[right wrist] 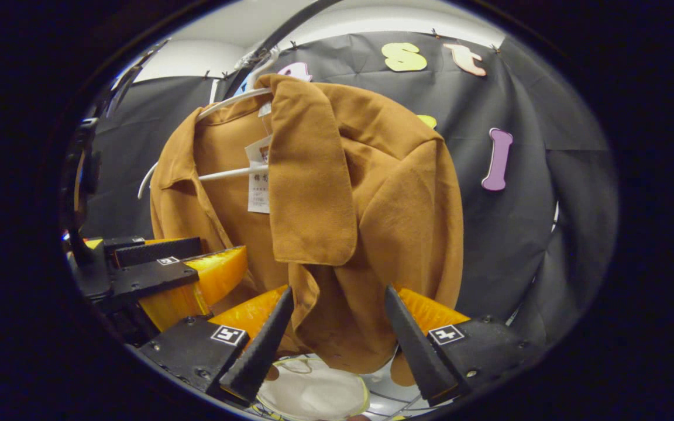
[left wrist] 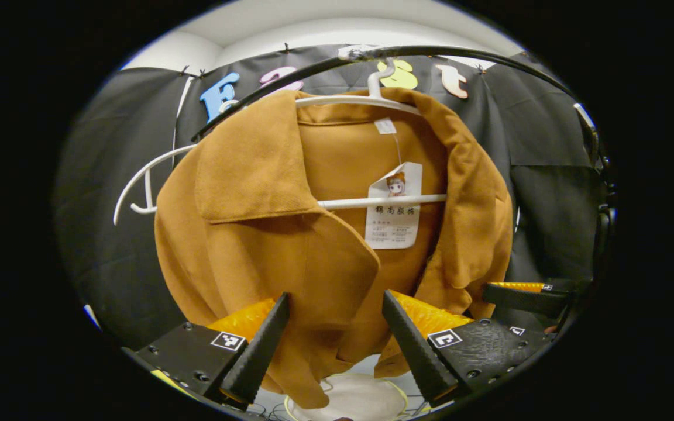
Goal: Grasp the clothes on the hanger with both hands and then place them into the laundry hamper below.
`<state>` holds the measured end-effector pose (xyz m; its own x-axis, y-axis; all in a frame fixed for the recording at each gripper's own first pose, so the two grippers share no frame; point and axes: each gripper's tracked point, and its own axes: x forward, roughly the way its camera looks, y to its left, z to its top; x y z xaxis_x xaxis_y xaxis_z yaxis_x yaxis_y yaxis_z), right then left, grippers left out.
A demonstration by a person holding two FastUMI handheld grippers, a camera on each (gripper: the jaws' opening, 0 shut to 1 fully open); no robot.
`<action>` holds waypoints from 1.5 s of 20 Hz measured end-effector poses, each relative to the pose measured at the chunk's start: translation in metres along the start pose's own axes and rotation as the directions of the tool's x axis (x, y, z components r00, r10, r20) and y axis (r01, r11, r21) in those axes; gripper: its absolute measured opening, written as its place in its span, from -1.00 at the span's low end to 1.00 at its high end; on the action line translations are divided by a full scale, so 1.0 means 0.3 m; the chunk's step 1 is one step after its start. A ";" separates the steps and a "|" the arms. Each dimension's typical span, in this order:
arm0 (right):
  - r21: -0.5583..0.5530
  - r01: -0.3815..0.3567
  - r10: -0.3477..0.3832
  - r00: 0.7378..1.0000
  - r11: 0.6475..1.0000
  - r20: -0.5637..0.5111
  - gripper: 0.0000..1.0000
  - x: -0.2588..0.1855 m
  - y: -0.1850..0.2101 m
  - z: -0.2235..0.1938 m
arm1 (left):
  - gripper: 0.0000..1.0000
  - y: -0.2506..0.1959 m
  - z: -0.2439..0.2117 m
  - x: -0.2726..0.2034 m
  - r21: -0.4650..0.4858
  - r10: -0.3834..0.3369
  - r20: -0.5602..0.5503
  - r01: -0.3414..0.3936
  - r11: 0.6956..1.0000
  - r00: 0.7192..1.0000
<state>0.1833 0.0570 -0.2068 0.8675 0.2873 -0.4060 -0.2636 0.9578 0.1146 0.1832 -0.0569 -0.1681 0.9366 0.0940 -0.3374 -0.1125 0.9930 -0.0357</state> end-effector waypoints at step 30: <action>0.243 0.088 -0.108 0.992 0.966 0.072 -0.88 0.048 -0.127 0.054 | -0.99 0.115 -0.006 0.033 -0.177 -0.046 0.006 0.046 0.983 0.999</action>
<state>0.2126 0.0247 -0.2023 0.9188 0.1821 -0.3501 -0.0761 0.9523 0.2956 0.1879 -0.0218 -0.1744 0.9426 0.0488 -0.3302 -0.1263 0.9678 -0.2176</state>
